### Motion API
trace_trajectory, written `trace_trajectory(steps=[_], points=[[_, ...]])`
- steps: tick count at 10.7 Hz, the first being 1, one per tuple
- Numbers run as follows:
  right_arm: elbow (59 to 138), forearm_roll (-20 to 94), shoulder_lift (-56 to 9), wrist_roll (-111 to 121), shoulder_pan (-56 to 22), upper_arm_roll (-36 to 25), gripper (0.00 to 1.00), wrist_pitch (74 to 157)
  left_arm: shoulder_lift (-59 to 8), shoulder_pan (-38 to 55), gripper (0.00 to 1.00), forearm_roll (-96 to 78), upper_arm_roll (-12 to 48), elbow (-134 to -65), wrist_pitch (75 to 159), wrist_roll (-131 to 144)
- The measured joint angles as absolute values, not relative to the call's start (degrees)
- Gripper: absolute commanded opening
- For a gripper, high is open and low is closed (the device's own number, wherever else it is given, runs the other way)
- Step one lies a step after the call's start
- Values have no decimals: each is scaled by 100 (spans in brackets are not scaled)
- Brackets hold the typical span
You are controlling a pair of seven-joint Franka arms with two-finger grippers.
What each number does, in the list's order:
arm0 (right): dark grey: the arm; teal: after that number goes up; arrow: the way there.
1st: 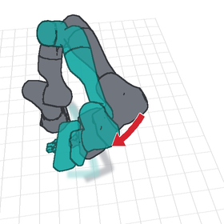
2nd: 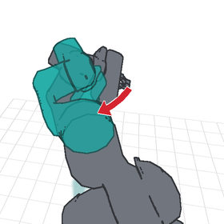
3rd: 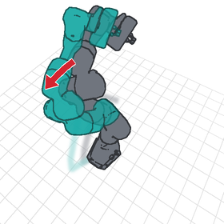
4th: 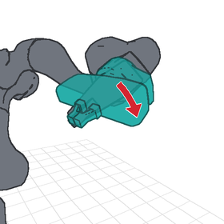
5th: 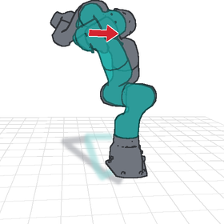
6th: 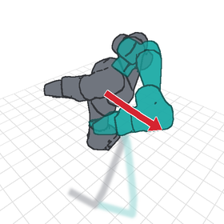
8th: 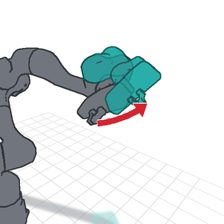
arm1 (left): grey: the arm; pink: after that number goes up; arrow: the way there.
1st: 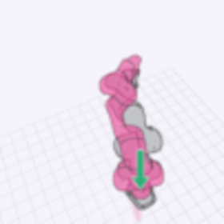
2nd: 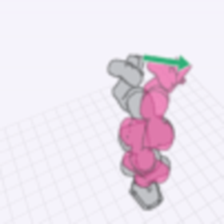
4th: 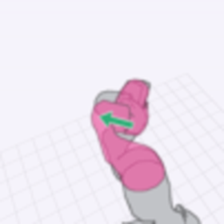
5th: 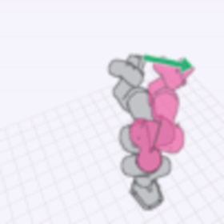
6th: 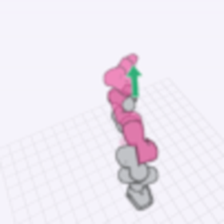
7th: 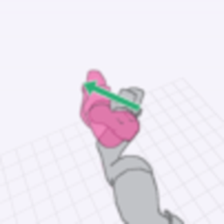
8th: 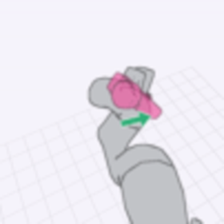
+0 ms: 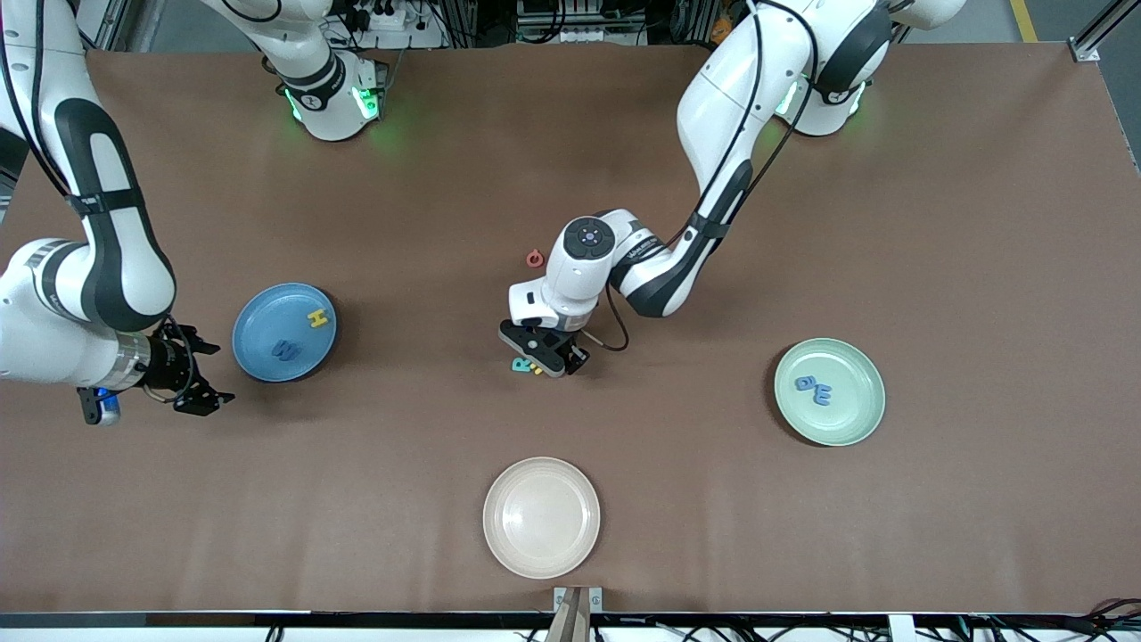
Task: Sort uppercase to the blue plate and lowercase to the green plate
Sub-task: 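Lower the left gripper over the yellow y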
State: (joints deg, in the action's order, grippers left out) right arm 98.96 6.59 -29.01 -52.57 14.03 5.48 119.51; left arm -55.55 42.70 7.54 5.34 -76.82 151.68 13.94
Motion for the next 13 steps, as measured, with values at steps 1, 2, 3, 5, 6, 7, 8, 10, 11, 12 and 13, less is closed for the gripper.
trace_trajectory(steps=[1,2,3,5,6,7,8,10,11,12,13], points=[[9896,659,-2901,-5257,1402,550,100,11951,-5604,4322,60,754,480,-7639,15168,1423],[9896,659,-2901,-5257,1401,552,100,11951,-5647,4354,60,754,445,-7604,15169,1450],[9896,659,-2902,-5256,1400,553,100,11951,-5690,4367,59,754,435,-7571,15177,1457],[9896,659,-2902,-5256,1398,557,100,11951,-5719,4396,57,754,432,-7529,15200,1463],[9896,659,-2902,-5256,1396,559,100,11951,-5723,4422,54,754,430,-7524,15200,1469],[9896,659,-2904,-5256,1394,560,100,11951,-5726,4443,54,754,422,-7520,15200,1471],[9896,659,-2905,-5256,1394,560,100,11951,-5726,4451,53,754,412,-7517,15200,1473],[9896,659,-2906,-5256,1393,561,100,11951,-5726,4451,50,755,406,-7515,15200,1473],[9896,659,-2906,-5256,1393,561,100,11951,-5726,4451,50,770,403,-7514,15200,1473],[9896,659,-2906,-5256,1393,560,100,11951,-5726,4452,49,818,401,-7514,15200,1473],[9896,659,-2907,-5256,1392,561,100,11951,-5727,4454,47,920,401,-7514,15200,1473]])
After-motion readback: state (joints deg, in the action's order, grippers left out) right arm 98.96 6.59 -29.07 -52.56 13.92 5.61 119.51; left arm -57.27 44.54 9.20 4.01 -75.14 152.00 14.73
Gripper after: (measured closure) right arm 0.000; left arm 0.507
